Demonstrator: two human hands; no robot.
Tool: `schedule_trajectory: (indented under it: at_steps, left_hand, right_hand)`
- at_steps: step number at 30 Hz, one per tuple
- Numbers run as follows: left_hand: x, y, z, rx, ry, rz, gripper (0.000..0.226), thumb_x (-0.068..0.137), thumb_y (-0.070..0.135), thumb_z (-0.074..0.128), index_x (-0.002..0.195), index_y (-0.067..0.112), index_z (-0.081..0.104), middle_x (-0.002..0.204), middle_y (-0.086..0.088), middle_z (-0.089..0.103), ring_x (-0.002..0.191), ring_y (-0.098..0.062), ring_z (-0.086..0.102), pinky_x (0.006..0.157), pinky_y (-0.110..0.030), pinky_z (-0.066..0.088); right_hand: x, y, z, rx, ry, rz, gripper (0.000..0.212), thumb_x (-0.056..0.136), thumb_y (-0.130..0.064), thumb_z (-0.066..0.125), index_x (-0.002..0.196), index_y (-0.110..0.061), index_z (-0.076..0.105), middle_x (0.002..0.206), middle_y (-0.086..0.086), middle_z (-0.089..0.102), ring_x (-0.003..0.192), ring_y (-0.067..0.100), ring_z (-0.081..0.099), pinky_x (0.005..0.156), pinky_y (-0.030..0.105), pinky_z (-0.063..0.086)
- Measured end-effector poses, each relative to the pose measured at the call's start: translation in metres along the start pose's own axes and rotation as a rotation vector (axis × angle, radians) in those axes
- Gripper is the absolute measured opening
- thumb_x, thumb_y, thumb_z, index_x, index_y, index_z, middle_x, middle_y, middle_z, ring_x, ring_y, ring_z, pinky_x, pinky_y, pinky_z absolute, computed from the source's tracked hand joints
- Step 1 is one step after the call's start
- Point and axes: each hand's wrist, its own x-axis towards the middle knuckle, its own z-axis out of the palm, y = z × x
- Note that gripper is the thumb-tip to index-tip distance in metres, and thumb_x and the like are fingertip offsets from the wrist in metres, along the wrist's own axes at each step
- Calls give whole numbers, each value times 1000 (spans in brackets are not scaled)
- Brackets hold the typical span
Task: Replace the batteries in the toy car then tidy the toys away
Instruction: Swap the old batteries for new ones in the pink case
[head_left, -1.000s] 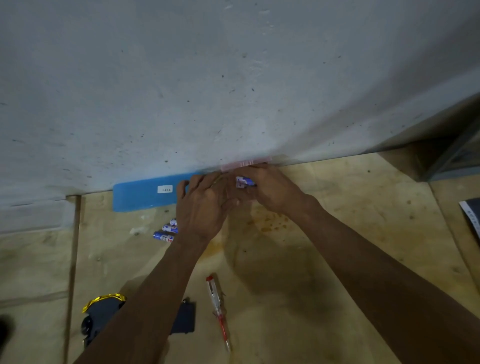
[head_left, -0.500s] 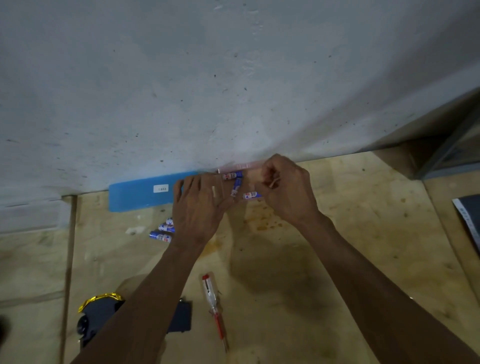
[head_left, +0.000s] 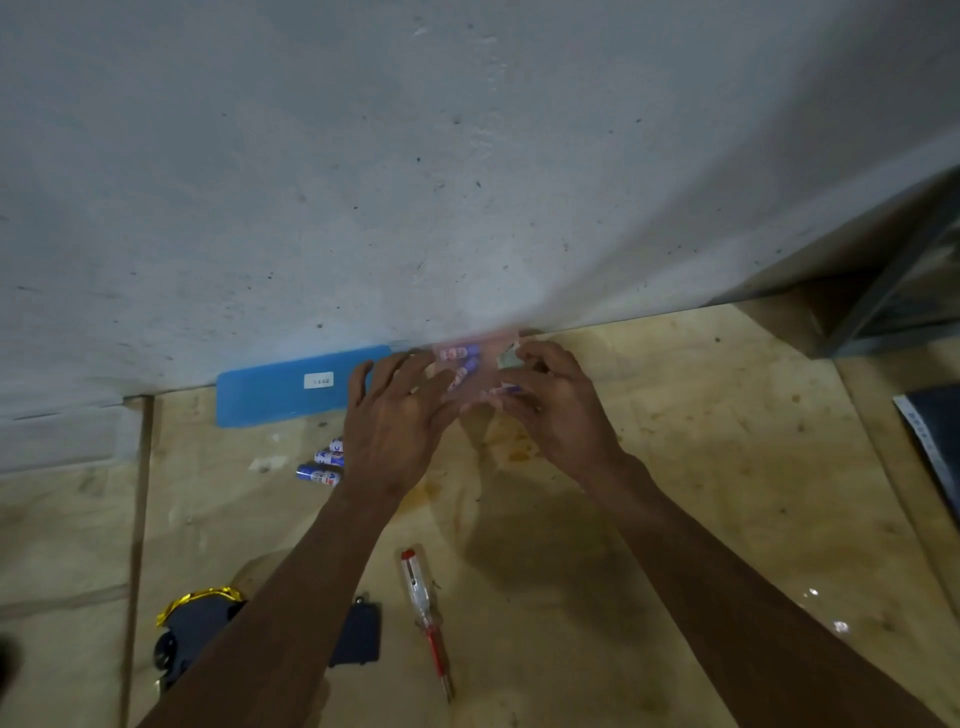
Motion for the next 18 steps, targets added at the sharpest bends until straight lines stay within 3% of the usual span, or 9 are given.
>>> schedule_trajectory:
  at_steps: [3,7,13,18]
  left_hand:
    - [3,-1,1,16,9,2,33,88,37,68,115,19,75,117,-10,72,108,-37,64,98,-57,47]
    - [4,-3,3,70,-10,20,30,91,39,66,116,25,74,119,-7,71,108,-36,63,99,-54,46]
    - [4,1,3,103,-16,21,23,93,28,70,113,20,75,118,-7,69,108,-36,63,98,-53,46]
    - [7,2,2,108,-113,-29,30,92,34,72,120,23,72,121,-6,68,110,-36,61,102,-55,45]
  right_hand:
    - [2,-5,2,10,-16,55,18,90,-20,70,106,-13,75,123,14,60,115,30,55,92,42,53]
    - [0,-6,7,-164,20,-46,23,85,-20,76,106,-11,76,122,14,62,106,30,59,82,36,59]
    - [-1,-6,8,-201,-18,-34,24,86,-24,72,107,-11,75,123,14,62,106,32,60,73,43,61]
    - [3,-18,1,-215,-66,14,24,88,-24,71,108,-13,75,129,11,58,110,33,57,74,45,60]
